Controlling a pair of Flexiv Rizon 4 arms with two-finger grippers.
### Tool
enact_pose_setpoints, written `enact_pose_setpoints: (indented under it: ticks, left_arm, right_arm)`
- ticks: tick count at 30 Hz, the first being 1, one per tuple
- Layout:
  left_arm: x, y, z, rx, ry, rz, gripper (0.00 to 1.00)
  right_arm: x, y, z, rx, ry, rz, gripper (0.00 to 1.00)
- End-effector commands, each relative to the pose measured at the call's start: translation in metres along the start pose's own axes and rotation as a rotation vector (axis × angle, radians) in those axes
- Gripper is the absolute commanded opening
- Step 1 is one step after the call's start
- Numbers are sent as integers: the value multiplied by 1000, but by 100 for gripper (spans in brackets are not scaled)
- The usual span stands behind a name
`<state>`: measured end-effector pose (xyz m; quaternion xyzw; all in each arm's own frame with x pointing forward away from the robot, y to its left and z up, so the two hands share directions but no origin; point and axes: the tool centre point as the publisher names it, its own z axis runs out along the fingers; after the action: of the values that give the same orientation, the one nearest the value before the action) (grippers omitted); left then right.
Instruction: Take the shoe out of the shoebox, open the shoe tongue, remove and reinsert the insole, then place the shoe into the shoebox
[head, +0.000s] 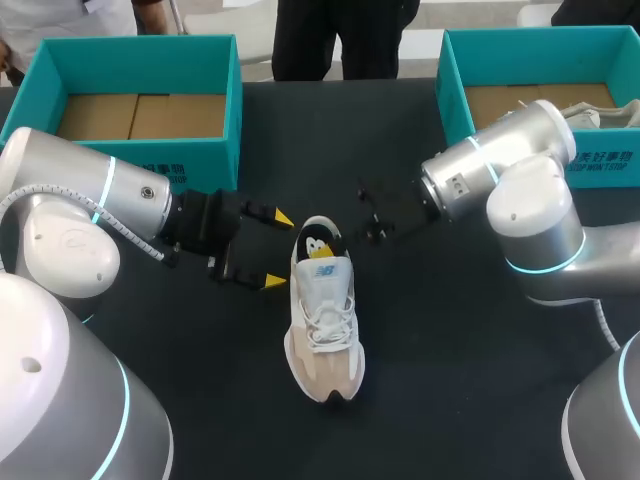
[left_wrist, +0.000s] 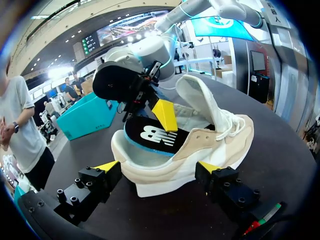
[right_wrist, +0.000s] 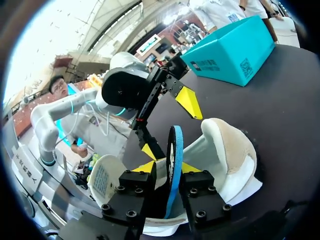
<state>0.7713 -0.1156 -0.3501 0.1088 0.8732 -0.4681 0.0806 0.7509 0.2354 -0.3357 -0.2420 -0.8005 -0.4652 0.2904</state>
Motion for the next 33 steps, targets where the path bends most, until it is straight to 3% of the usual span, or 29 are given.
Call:
enact_pose_setpoints:
  ticks: [1,8,18,28,33]
  left_arm:
    - [0,0,0,-2,0,0,100]
    - [0,0,0,-2,0,0,100]
    - [0,0,0,-2,0,0,100]
    - [0,0,0,-2,0,0,100]
    - [0,0,0,-2,0,0,100]
  right_arm:
    - [3,6,-2,11,-10,-9,28]
    - [9,18,-7,20,-29,-43,31]
    - [20,50,-24,31,-69,-137,33]
    - [13,66,-24,16,-49,-198,32]
    - [19,70,-35,15,-100,-210,33]
